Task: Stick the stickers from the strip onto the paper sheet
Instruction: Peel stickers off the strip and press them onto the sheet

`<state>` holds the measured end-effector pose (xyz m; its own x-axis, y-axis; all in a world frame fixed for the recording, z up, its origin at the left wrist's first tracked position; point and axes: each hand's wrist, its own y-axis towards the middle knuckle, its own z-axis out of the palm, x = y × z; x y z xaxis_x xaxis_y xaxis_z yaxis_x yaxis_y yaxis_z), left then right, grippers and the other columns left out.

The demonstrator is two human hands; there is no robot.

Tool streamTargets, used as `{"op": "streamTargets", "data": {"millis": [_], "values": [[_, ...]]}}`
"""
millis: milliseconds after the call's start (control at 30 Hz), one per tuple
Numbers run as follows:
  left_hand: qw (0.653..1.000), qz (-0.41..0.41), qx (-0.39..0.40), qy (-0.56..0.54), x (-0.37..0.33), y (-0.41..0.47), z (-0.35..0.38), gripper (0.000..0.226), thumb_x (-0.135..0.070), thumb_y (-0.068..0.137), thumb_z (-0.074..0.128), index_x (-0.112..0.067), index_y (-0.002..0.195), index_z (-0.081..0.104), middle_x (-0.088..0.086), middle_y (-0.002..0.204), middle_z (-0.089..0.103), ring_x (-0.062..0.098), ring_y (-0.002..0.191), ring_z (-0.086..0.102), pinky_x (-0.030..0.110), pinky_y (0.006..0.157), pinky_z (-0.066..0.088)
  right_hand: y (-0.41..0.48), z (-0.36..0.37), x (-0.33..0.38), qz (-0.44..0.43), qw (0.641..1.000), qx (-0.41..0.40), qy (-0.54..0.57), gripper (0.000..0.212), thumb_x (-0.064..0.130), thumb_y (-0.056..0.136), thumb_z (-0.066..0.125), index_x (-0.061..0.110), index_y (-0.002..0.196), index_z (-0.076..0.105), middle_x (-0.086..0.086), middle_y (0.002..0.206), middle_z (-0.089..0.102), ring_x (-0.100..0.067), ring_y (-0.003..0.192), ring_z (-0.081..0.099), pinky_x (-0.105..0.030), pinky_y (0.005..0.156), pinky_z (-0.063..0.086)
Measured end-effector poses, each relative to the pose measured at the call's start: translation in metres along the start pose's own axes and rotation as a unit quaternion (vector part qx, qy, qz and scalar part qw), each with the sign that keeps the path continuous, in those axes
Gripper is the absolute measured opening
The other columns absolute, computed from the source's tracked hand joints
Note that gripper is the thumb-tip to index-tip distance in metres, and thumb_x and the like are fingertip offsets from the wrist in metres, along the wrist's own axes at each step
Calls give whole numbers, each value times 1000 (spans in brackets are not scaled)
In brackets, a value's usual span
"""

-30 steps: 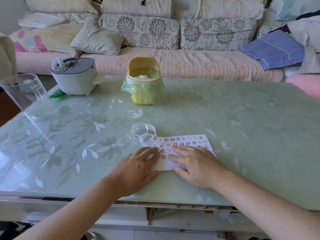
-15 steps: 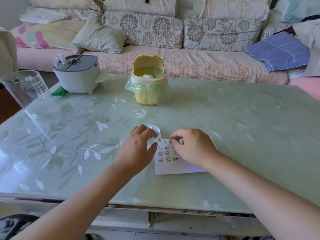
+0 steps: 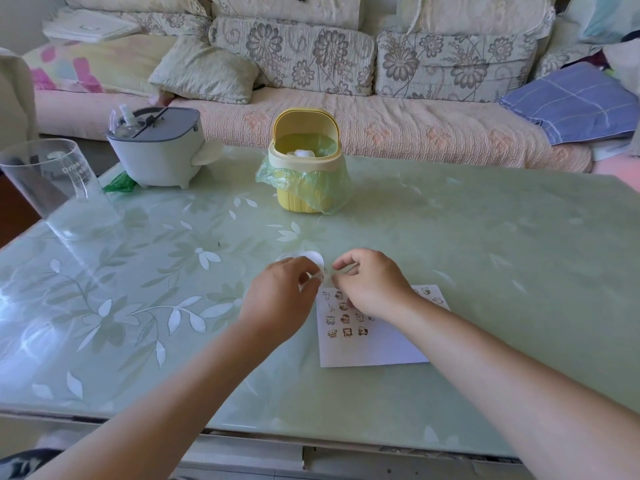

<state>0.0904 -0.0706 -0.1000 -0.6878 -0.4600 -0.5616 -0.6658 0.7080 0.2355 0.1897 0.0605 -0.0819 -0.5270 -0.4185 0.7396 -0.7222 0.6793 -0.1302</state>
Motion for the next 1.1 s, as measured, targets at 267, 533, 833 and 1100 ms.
{"op": "streamTargets", "data": {"millis": [267, 533, 833, 1100], "values": [[974, -101, 16, -202, -2, 10, -9, 9, -37, 95, 59, -30, 97, 65, -11, 72, 59, 0, 52, 49, 23, 55, 39, -3, 2, 19, -22, 984, 0, 179, 10, 22, 89, 73, 21, 97, 67, 2, 83, 76, -14, 56, 67, -16, 42, 39], [953, -135, 33, -270, -2, 11, -10, 9, -30, 91, 65, -22, 88, 66, -4, 78, 62, 14, 64, 52, 29, 56, 39, 1, 6, 22, -20, 977, -36, 209, 7, 17, 85, 78, 19, 91, 75, 4, 76, 72, -6, 53, 61, -16, 45, 43], [939, -159, 38, -303, -9, 9, -20, 12, -26, 88, 65, -24, 77, 68, -7, 69, 63, 12, 61, 54, 26, 60, 42, 2, 7, 18, -96, 987, -28, 124, 4, 24, 86, 79, 26, 90, 78, 8, 78, 73, 4, 54, 58, -17, 58, 45], [901, -258, 44, -345, -15, 11, -28, 22, -28, 90, 60, -14, 83, 75, -4, 76, 71, 15, 59, 54, 22, 60, 42, -6, 5, 13, -264, 952, -121, -95, 8, 30, 85, 76, 33, 92, 79, 27, 70, 59, 11, 65, 52, -9, 55, 30]]}}
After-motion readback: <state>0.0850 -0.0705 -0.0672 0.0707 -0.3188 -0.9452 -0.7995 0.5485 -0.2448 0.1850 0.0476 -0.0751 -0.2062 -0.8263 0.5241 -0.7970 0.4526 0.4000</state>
